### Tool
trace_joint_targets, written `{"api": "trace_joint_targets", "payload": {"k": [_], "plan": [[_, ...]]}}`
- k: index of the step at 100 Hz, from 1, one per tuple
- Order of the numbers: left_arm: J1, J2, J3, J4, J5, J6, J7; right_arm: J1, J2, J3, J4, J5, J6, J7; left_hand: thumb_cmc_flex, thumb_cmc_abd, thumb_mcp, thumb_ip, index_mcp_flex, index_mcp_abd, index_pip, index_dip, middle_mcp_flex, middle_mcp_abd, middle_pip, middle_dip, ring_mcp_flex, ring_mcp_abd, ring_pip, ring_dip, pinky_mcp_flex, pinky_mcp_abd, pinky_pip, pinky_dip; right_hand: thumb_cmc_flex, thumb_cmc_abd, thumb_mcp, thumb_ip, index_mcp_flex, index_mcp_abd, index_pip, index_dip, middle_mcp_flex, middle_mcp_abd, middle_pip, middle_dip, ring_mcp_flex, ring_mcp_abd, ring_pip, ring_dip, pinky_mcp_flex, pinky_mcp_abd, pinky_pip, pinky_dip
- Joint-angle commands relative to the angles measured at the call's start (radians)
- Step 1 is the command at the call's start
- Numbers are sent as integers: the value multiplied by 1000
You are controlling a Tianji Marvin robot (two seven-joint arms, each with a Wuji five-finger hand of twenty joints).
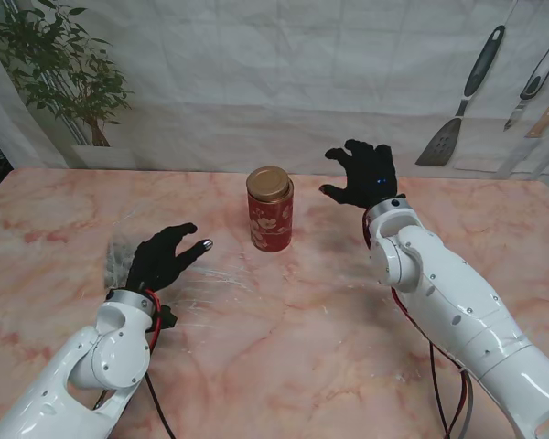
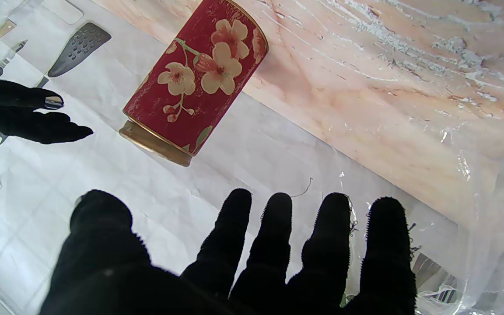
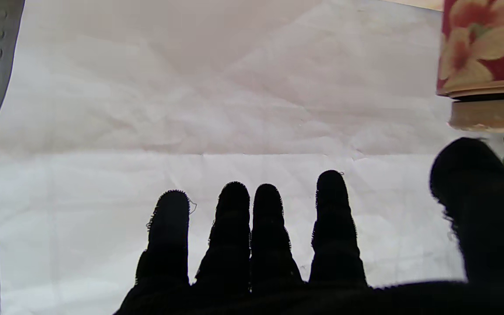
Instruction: Insert tea bags into the tea bag box
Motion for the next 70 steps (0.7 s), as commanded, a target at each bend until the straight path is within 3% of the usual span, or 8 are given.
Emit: {"api": "trace_joint_targets", "payload": {"k": [1,18,70], "plan": [[-4,2,-3,-7,-6,-7,-13,-29,11,6,-14,-19,-3,19,-28,11,2,35,-8,-17,-18,-8,-20,-36,-14,3,-23,-10,-32,-8,-14,13,-18,-3,-37,34,-43,40,-53,18,-37,-1,-35,21,-62,-42,-52,7,-31,-16,-33,-8,-40,-23],[-7,2,-4,1,-11,-21,-11,-102,16,70,-51,-3,-52,16,-31,11,4,36,-13,-21,-21,-11,-25,-35,-21,-1,-27,-8,-38,-10,-18,20,-27,-8,-40,46,-93,52,-59,25,-95,12,-35,26,-125,-68,-77,6,-38,-23,-41,-15,-64,-33],[-35,-2,6,69,-30,-99,13,-286,5,210,-101,97,-156,-42,-67,16,3,40,-50,-56,-29,-19,-44,-45,-40,-9,-54,-3,-62,-15,-44,38,-65,-26,-34,42,-110,51,-44,32,-221,67,-36,26,-151,-61,-85,3,-42,-27,-39,-39,-104,-29]]}}
